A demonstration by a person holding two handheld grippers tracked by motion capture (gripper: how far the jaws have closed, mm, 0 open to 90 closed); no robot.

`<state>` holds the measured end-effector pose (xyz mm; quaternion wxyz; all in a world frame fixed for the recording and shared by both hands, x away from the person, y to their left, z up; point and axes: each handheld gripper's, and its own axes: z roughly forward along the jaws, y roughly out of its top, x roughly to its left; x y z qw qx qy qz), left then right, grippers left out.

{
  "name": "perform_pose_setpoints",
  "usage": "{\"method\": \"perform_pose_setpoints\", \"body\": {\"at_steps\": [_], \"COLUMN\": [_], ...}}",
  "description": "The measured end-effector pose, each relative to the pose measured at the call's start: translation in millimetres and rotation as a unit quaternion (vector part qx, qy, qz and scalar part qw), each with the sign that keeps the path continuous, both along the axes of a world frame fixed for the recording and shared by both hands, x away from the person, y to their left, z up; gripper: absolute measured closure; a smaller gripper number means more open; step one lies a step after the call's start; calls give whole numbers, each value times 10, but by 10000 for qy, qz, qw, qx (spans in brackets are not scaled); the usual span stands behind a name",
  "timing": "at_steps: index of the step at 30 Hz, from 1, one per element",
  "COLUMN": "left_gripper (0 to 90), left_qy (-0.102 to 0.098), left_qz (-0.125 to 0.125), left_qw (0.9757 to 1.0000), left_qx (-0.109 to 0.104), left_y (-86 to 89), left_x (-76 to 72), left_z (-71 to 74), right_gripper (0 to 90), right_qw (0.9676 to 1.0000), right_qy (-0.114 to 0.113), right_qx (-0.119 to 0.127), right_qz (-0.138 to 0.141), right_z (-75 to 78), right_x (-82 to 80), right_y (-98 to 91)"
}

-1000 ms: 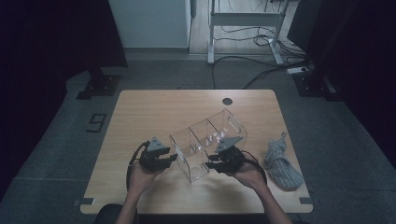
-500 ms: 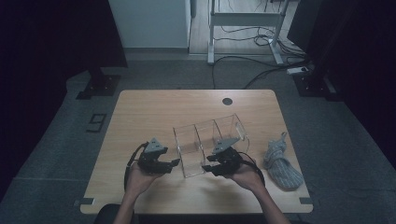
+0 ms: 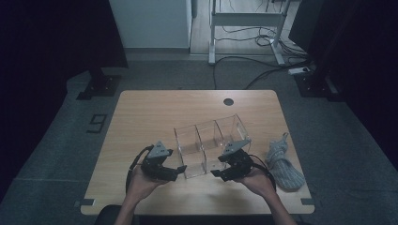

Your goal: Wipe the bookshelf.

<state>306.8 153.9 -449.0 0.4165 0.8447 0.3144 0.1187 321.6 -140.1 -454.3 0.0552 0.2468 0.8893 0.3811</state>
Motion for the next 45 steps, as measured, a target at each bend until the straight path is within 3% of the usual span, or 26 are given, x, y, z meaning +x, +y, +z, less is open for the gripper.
{"method": "perform_pose_setpoints", "body": {"at_steps": [11,17,26,29,35,38,40,45], "left_gripper": [481,528,603,610,623,568,550,663], "left_qy": [-56,-51,-12,-3,60,132,113,110], "left_qz": [188,248,352,391,400,281,229,194], "left_qw": [9993,9988,9987,9984,9986,9992,9992,9989], "left_qx": [333,430,366,416,349,249,309,407], "left_y": [-214,-167,-23,-14,53,89,111,130], "left_x": [66,78,161,167,160,137,97,84], "left_z": [-40,-22,-21,-13,-14,-21,-27,-69], "right_gripper": [336,336,379,375,432,499,550,645], "right_qw": [9996,9980,9930,9881,9870,9880,9882,9876], "right_qy": [-11,-103,-343,-607,-382,-213,-215,-307], "right_qx": [50,125,159,-142,-197,-80,-93,-144], "right_qz": [-284,-615,-1115,-1409,-1551,-1525,-1512,-1530], "right_z": [47,130,307,347,208,102,56,18], "right_x": [-53,-74,-135,-173,-93,-28,-11,0], "right_y": [-259,-458,-749,-771,-784,-772,-761,-749]}}
